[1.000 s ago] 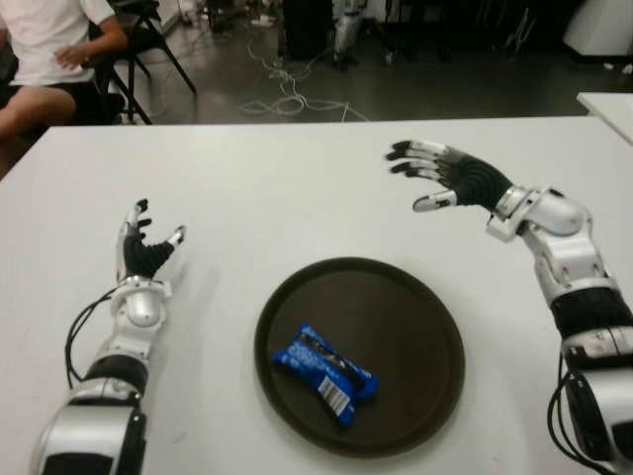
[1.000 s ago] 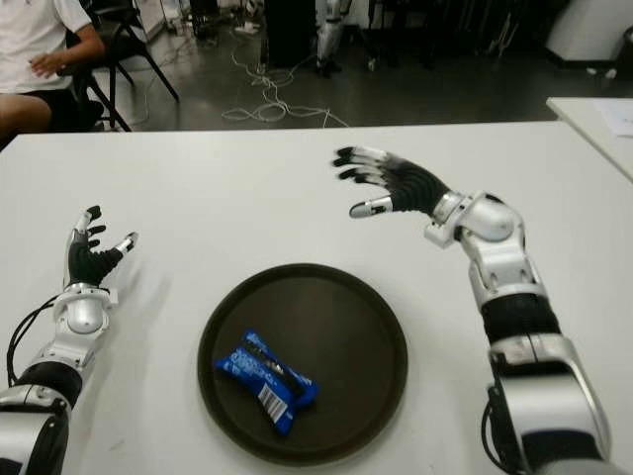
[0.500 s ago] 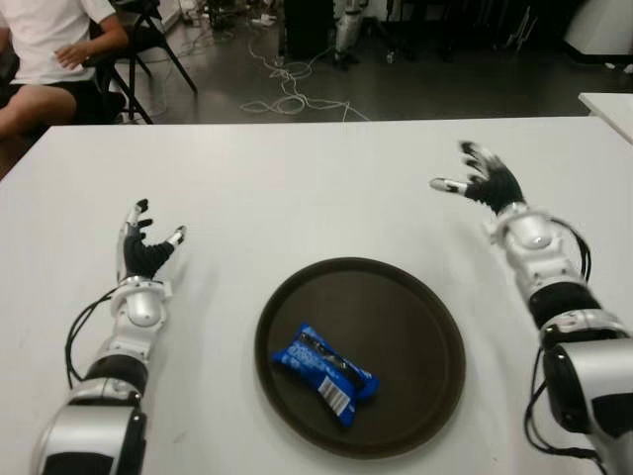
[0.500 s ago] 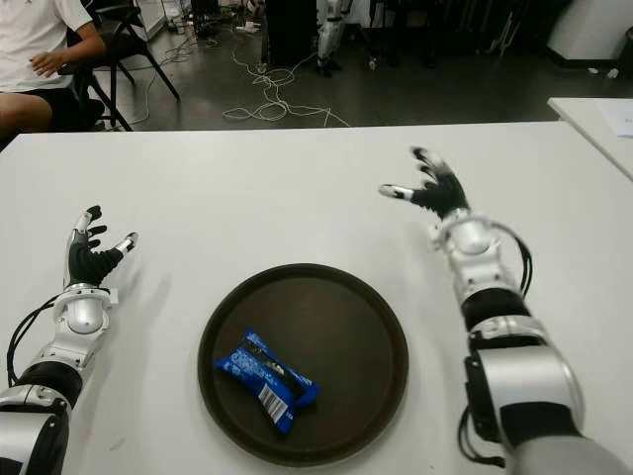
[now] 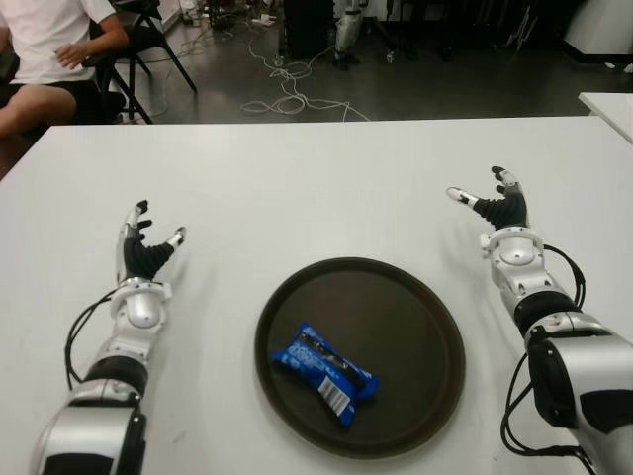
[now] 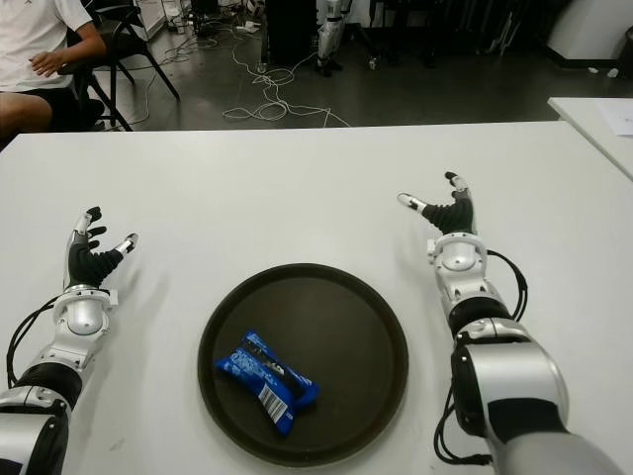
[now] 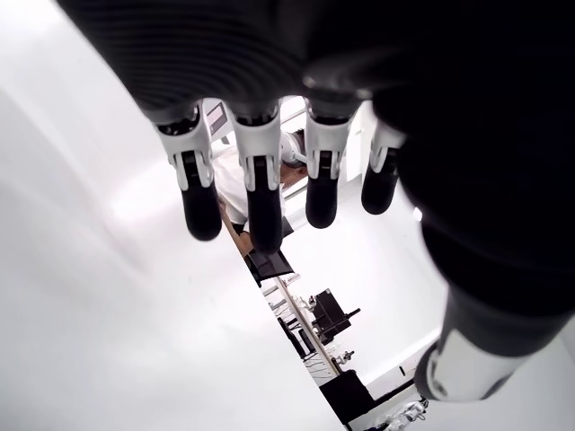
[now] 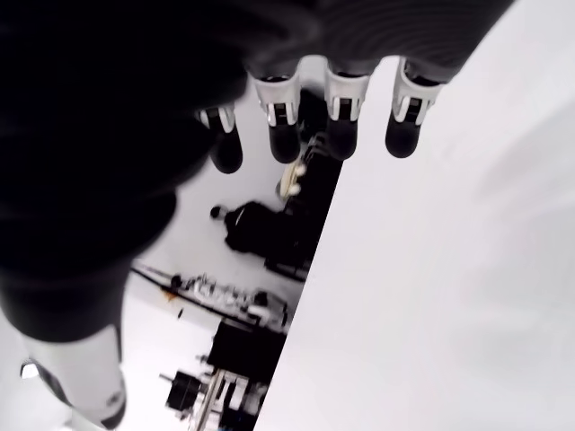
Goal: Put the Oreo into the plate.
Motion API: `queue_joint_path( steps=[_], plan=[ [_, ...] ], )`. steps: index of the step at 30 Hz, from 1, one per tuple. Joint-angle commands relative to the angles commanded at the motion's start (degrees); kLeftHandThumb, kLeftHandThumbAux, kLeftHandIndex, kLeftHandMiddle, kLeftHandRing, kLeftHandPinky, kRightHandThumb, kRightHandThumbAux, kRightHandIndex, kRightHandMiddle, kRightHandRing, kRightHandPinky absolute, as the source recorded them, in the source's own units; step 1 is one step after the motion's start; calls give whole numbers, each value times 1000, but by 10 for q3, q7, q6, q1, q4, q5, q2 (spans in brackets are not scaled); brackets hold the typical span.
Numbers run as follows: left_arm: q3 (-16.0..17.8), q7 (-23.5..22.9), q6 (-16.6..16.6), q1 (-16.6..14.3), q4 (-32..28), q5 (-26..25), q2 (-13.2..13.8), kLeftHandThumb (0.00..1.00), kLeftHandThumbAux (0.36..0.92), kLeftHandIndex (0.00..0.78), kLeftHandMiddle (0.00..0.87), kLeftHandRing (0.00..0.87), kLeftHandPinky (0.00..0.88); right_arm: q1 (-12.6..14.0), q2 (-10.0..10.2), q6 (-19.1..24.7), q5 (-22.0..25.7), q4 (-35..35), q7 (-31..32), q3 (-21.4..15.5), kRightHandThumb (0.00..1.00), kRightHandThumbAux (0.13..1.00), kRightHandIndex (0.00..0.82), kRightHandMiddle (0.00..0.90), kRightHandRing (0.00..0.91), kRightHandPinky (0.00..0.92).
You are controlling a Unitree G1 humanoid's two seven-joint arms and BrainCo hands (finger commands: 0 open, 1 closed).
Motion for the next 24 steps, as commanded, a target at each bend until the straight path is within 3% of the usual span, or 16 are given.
queue_joint_path(
  steps=[24],
  plan=[
    [-2,6,2,-7,8,7,3,277,720,91,164,194,227,-7,-3,36,-15,7,14,-8,0,706,51,51,40,23]
  ],
)
